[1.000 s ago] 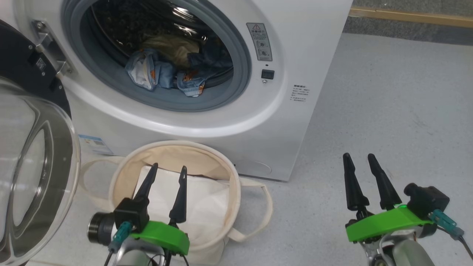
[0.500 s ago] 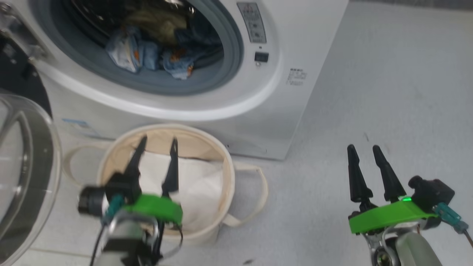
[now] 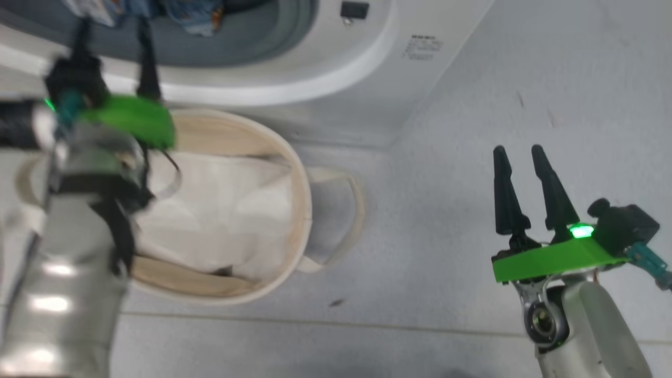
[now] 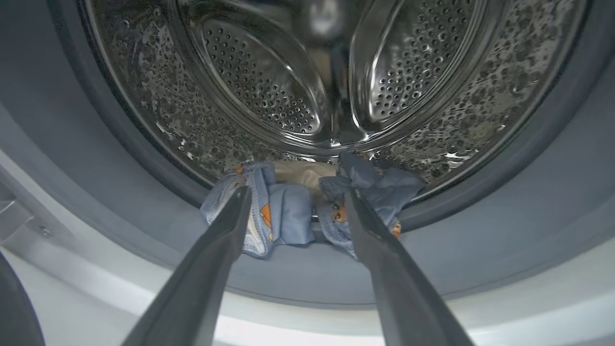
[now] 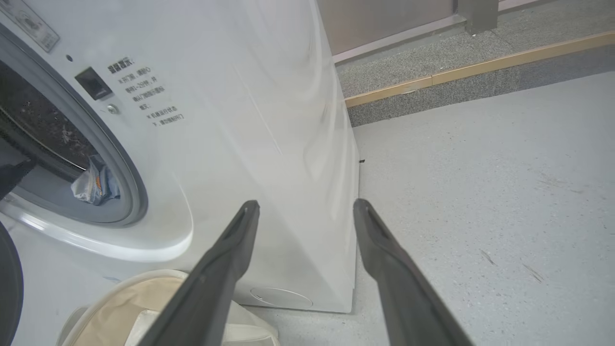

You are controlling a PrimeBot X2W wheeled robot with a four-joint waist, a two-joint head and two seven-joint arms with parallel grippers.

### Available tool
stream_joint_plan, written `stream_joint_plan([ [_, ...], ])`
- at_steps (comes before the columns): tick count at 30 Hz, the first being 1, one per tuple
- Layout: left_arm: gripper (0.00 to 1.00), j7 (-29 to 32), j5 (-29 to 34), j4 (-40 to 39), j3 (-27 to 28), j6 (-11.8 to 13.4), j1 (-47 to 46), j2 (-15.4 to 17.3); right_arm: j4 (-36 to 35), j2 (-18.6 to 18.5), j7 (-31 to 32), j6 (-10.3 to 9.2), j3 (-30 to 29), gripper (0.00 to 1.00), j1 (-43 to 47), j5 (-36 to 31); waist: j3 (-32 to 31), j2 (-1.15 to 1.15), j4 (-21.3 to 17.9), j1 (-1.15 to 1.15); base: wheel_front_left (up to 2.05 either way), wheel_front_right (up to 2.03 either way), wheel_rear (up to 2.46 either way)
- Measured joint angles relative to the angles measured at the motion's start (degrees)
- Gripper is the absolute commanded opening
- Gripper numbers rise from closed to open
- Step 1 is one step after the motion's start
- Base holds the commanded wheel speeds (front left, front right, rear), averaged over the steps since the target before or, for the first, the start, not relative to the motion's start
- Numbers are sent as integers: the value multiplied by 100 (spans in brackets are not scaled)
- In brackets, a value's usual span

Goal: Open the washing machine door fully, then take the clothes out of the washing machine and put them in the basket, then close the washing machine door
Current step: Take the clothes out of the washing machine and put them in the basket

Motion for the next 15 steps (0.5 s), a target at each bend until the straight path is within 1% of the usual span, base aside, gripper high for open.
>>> stream_joint_plan([
  [3, 100, 233, 92, 334, 37, 36, -676, 216, -3, -1, 0, 0, -2, 100, -112, 42, 321, 0, -119, 0, 0, 0, 0],
  [5, 100, 444, 179, 558, 30, 48, -1079, 330, -9, -1, 0, 0, -3, 100, -198, 91, 511, 0, -200, 1, 0, 0, 0],
  [6, 100, 619, 247, 769, 11, 93, -1416, 400, -13, -1, 0, 0, 1, 100, -302, 166, 675, 0, -286, 1, 0, 0, 0],
  [12, 100, 976, 710, 1508, -240, 319, -2139, 626, -45, -2, 0, 0, 282, 100, -516, 303, 951, 0, -551, 0, 0, 0, 0],
  [15, 100, 1124, 904, 1851, -354, 444, -2470, 771, -85, -3, 0, 0, 324, 100, -534, 343, 1027, 0, -646, 0, 0, 0, 0],
])
